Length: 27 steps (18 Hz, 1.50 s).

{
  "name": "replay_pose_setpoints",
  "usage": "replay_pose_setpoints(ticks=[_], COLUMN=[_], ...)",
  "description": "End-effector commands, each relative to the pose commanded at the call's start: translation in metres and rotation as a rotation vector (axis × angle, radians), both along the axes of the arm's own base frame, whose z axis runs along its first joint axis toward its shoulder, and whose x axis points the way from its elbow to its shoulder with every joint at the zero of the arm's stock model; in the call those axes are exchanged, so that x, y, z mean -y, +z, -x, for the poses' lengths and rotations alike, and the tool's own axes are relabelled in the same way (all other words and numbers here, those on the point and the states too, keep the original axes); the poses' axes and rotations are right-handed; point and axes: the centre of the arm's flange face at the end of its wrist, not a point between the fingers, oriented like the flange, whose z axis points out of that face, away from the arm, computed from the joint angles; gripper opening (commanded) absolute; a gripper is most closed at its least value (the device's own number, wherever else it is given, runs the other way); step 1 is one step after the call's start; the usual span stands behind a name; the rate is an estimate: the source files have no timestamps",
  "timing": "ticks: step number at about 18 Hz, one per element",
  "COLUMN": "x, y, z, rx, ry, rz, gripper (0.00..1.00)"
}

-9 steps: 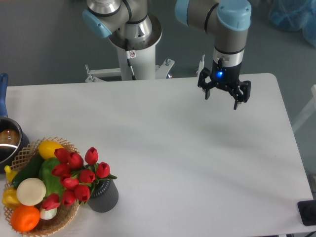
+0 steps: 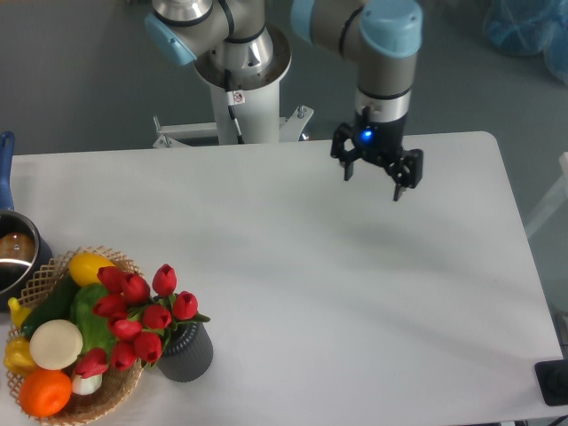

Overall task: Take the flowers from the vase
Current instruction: 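Move the open gripper toward the red tulips in the black vase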

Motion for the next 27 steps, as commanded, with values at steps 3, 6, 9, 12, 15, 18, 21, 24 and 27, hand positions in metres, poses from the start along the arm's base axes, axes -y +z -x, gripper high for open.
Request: replay_pose_setpoints(ticks=[3, 6, 9, 12, 15, 18, 21, 24, 27], x=[-0.003, -0.011, -0.026, -0.047, -0.052, -0.065, -0.096, -0.117, -0.139], y=[0.002, 0.007, 0.001, -0.005, 0.002, 0.003, 0.000, -0.010, -0.011], z=[0.004, 0.008, 0.007, 0.008, 0.009, 0.013, 0.019, 0.023, 0.026], rx=[0.027, 0.065, 0.189, 0.378, 0.408, 0.430, 0.503, 0.521, 0.543], ry=[0.005, -0.010, -0.009, -0.012, -0.022, -0.032, -0.060, -0.089, -0.120], rz=[-0.095, -0.213, -0.385, -0.625, -0.687, -0.702, -0.755, -0.754, -0.772], gripper=[1.00, 1.00, 1.00, 1.00, 1.00, 1.00, 1.00, 1.00, 1.00])
